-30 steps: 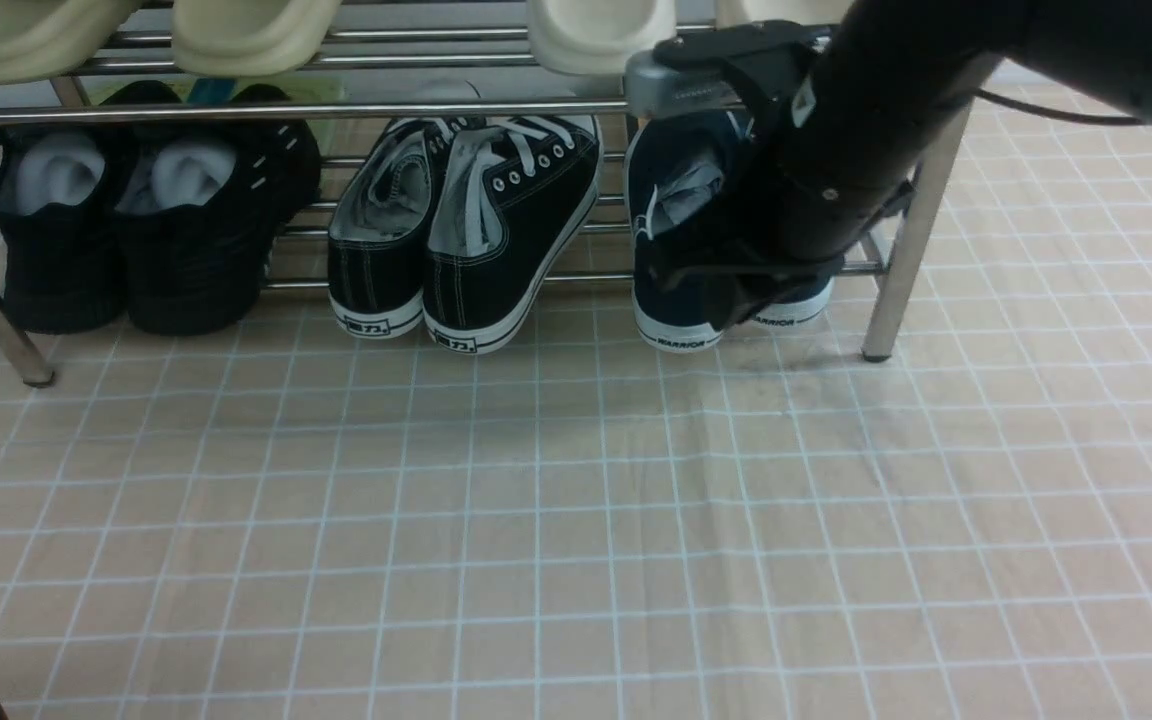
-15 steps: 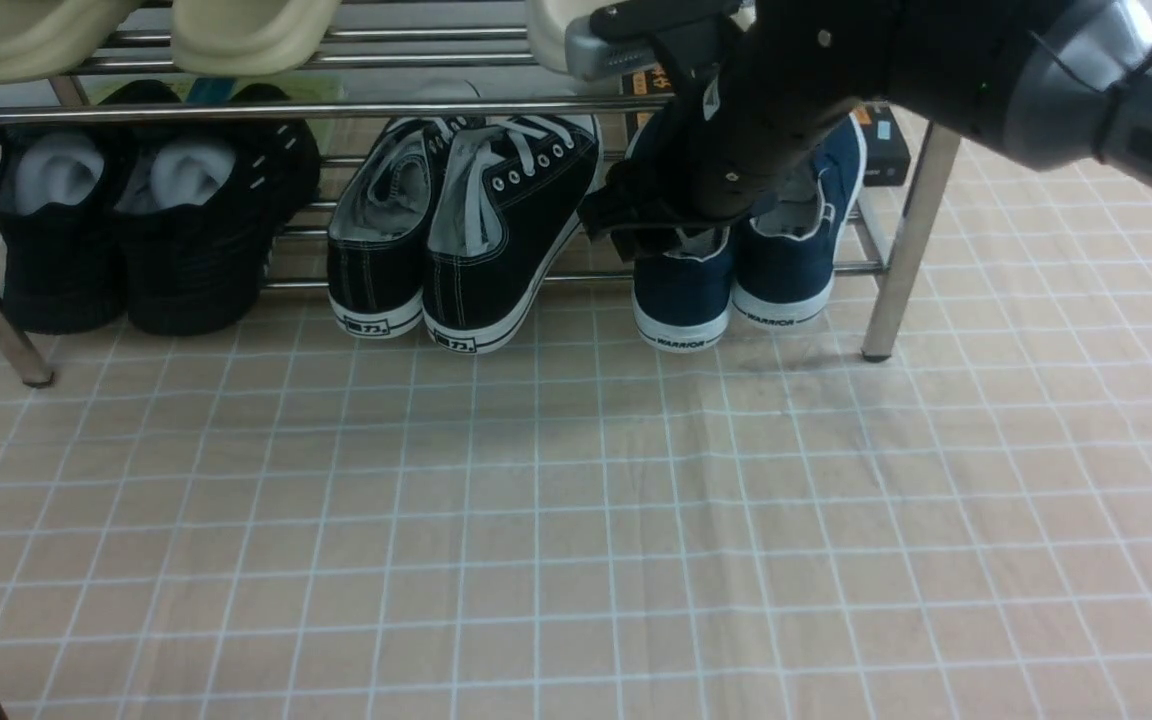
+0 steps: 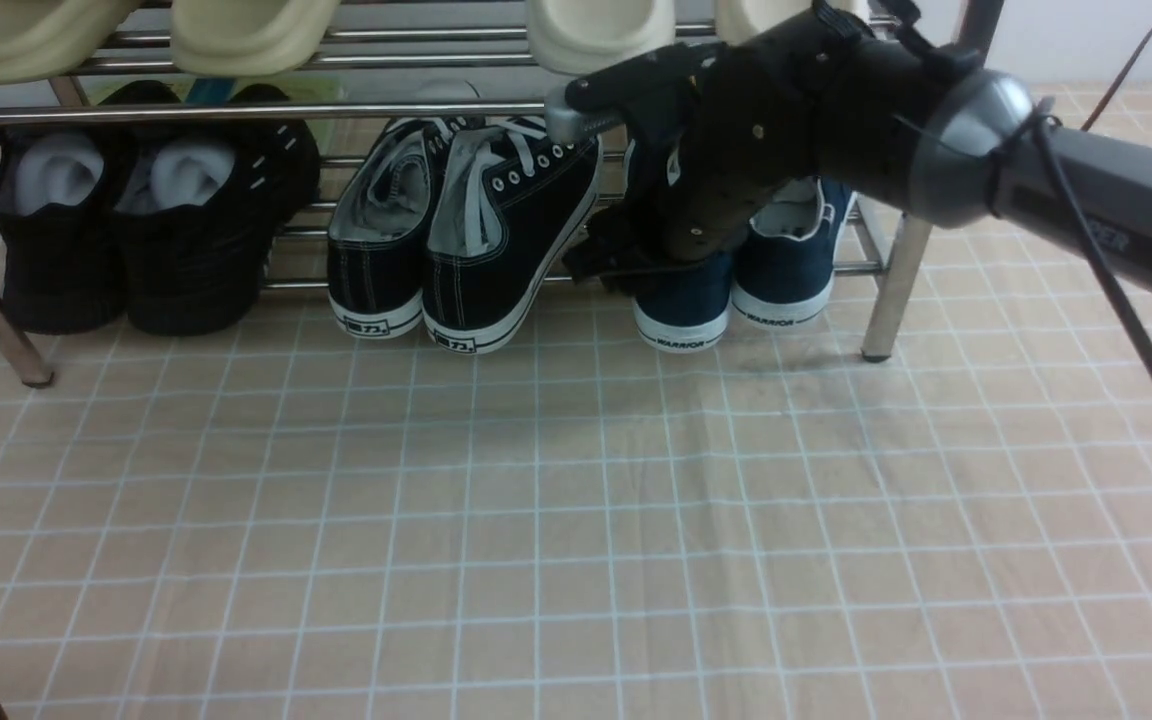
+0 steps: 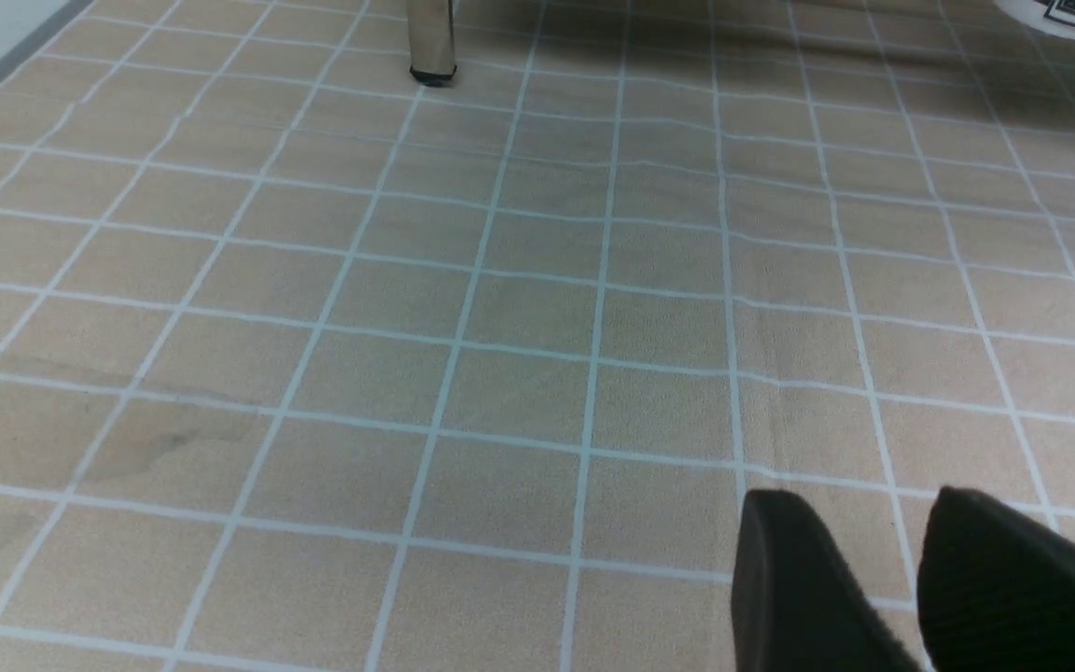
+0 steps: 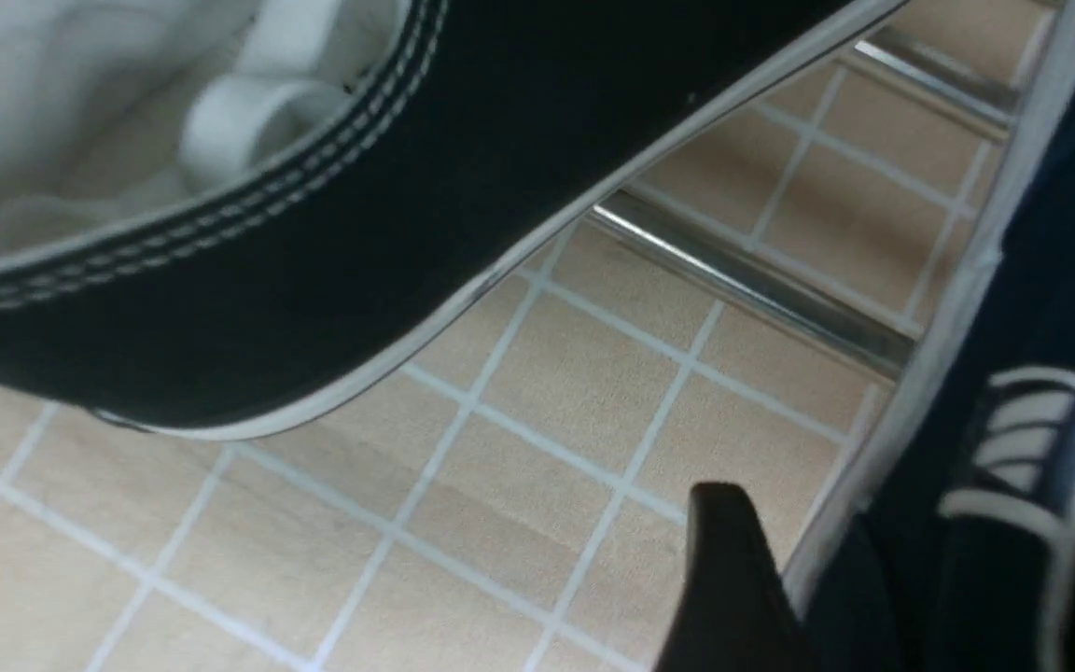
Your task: Take the shoes off the shelf from the light coffee tablecloth by hand.
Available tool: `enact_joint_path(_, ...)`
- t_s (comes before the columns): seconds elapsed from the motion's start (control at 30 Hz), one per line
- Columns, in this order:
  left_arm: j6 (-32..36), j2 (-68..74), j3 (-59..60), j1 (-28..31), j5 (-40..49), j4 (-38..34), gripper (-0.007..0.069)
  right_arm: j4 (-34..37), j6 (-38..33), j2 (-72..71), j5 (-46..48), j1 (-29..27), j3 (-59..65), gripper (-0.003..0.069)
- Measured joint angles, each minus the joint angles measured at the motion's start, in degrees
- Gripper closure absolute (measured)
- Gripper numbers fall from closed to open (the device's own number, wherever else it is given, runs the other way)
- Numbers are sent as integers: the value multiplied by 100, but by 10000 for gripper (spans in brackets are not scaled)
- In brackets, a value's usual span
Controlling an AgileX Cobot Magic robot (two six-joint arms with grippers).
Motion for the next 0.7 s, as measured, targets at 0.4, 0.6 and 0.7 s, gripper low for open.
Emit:
enact_joint_path(0.4,0,0,0,0,0,0,384,177,-106,-279,765,0,0,609)
enact_joint_path(0.6,0,0,0,0,0,0,384,902,-690,-1171,1974,5,5,609)
enact_joint_path(0.7,0,0,0,0,0,0,384,1221,-853,-1562,2552,5,5,609)
